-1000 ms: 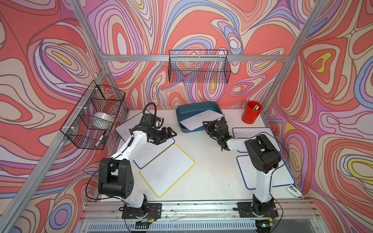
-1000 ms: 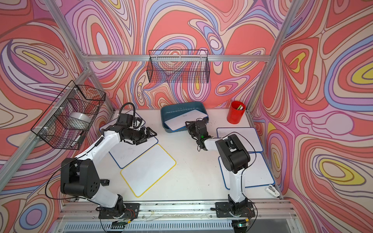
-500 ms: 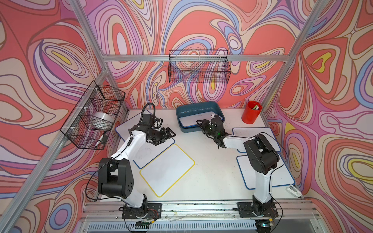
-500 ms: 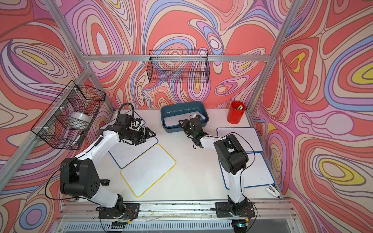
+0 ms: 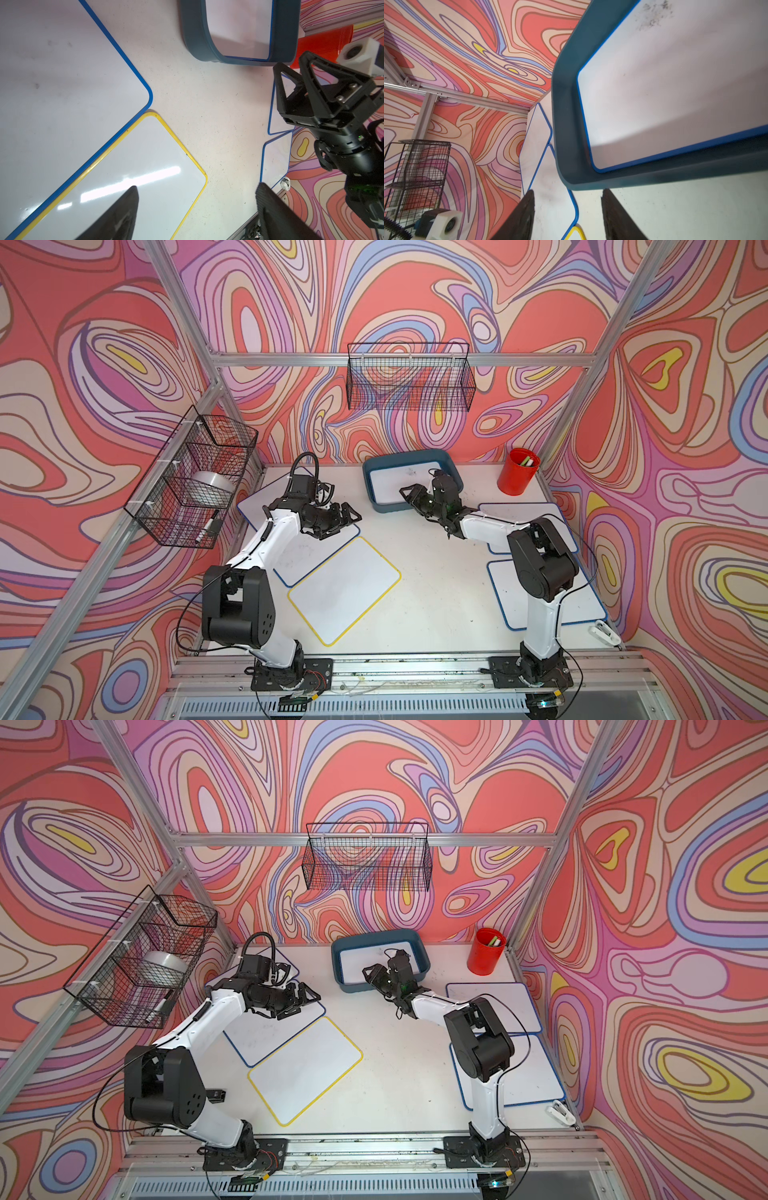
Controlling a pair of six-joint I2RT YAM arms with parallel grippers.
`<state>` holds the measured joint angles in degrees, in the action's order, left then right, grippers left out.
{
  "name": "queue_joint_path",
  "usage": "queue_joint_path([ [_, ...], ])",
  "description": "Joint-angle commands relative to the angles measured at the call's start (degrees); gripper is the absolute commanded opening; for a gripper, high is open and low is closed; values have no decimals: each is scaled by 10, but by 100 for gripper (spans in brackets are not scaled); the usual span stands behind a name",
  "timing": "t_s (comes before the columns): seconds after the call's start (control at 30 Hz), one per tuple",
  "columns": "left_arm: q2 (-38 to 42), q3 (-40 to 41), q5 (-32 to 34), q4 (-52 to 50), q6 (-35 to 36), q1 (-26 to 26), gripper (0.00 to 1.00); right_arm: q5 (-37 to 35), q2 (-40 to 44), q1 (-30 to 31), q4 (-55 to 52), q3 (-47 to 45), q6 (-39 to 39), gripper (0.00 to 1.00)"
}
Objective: Put the whiteboard into the storage box
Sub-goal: Place the whiteboard in the storage box.
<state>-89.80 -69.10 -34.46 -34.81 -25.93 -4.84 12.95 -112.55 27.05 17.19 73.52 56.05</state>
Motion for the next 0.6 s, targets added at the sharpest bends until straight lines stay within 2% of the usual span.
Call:
queue_joint_path([
  [0.0,-6,10,0,-10,4,4,84,13,35,2,-41,21,-47,54],
  [0.23,-11,8,0,-11,4,9,84,79,37,34,-148,40,-146,54],
  [0.57,-20,6,-7,-12,4,13,84,39,31,123,-265,15,-284,53],
])
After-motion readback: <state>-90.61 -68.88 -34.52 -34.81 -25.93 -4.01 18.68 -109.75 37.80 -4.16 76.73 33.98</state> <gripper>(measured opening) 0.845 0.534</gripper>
